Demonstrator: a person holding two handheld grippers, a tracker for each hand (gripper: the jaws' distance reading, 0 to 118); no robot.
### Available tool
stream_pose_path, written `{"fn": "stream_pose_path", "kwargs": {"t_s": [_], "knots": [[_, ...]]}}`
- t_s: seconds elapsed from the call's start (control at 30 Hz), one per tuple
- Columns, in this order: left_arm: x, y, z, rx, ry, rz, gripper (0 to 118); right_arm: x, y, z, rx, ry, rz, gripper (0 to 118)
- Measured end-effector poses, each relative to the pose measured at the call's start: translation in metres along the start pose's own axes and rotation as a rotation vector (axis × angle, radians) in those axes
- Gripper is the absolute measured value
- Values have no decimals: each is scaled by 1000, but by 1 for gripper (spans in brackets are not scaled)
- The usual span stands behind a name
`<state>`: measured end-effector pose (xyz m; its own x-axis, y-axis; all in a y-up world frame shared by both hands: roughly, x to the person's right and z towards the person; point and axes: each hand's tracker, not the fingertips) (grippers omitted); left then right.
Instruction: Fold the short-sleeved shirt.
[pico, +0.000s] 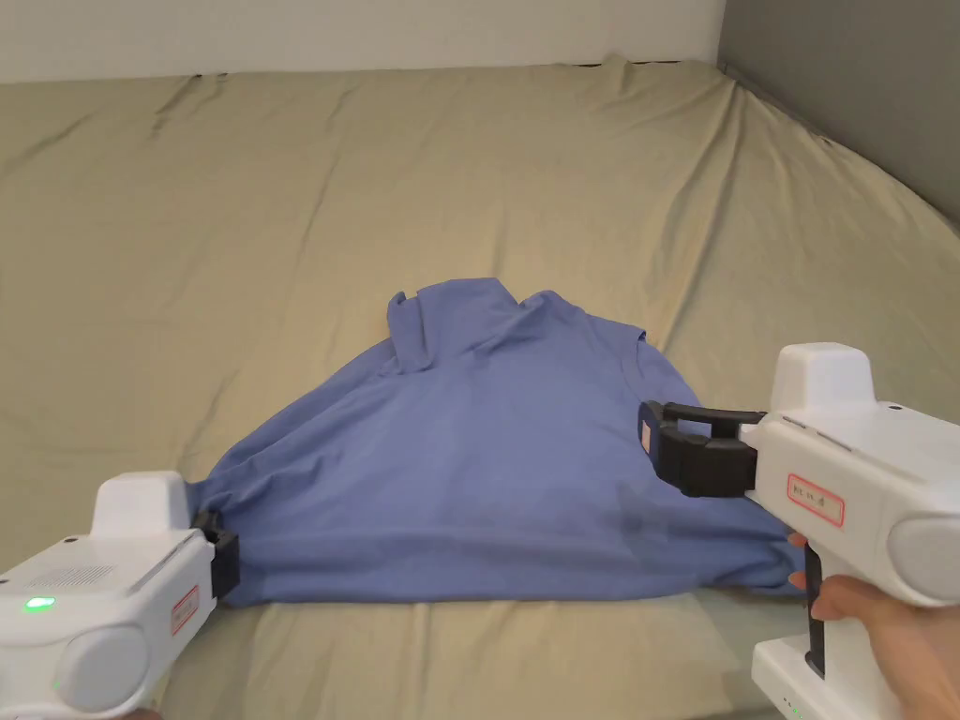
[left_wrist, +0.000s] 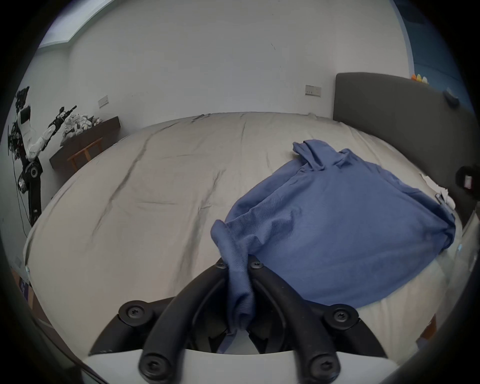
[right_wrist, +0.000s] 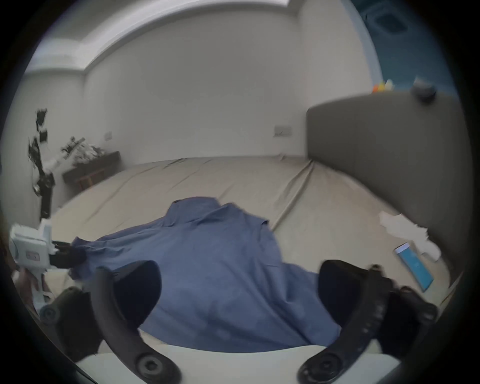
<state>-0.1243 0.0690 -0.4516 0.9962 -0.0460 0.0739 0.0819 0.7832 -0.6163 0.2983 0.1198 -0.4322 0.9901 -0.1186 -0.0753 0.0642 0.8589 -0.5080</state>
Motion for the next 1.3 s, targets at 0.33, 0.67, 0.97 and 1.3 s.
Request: {"fn": "stream_pose_path", "kwargs": {"t_s": [0.33, 0.67, 0.97, 1.3], "knots": [[-3, 7, -2, -11, 7, -17, 5, 19, 95, -164, -380, -79, 279, 114], [-13, 8, -15, -38, -17, 45, 5, -10, 136, -312, -515, -25, 434, 109], [-14, 10, -26, -16, -30, 69, 5, -3, 127, -338, -519, 99, 353, 3], [-17, 50, -7, 114, -34, 124, 5, -10, 159, -222, -195, 65, 290, 4]]}}
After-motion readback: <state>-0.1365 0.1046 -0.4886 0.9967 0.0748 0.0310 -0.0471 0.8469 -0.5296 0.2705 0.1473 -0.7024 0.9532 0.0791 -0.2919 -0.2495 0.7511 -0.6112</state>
